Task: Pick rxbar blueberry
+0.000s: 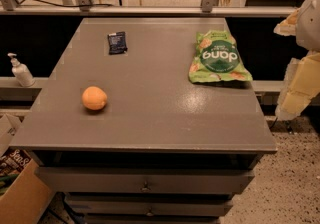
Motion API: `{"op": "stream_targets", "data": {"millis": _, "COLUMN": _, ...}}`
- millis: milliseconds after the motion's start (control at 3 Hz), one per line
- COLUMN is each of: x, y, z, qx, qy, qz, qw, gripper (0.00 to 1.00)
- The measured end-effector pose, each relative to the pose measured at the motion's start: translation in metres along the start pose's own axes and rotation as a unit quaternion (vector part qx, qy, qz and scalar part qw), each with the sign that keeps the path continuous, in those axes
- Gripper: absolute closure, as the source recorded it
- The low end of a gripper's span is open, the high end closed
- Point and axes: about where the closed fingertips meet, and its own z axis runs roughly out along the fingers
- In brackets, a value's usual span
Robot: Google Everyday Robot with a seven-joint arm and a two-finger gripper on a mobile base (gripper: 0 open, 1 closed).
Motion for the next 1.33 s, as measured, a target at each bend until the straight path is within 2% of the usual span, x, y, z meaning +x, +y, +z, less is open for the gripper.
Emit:
{"op": "stream_targets", "data": {"millis": 333, "x": 0.000, "y": 0.000, "z": 0.000, "qx": 0.000, "qy": 0.000, "qz": 0.000, "qw": 1.0000, "gripper": 0.00}}
{"op": "stream_targets", "data": {"millis": 667, "x": -0.014, "y": 0.000, "z": 0.004, "qx": 0.007, "qy": -0.017, "qz": -0.020, "qw": 0.9996, "gripper": 0.00}}
{"op": "stream_targets", "data": {"millis": 1000, "x": -0.046, "y": 0.000, "z": 0.014, "qx": 0.019, "qy": -0.045, "qz": -0.040, "qw": 0.9980, "gripper": 0.00}}
{"op": "stream_targets", "data": {"millis": 1333, "x": -0.089, "y": -0.004, "z": 0.030, "qx": 0.024, "qy": -0.081, "qz": -0.052, "qw": 0.9950, "gripper": 0.00}}
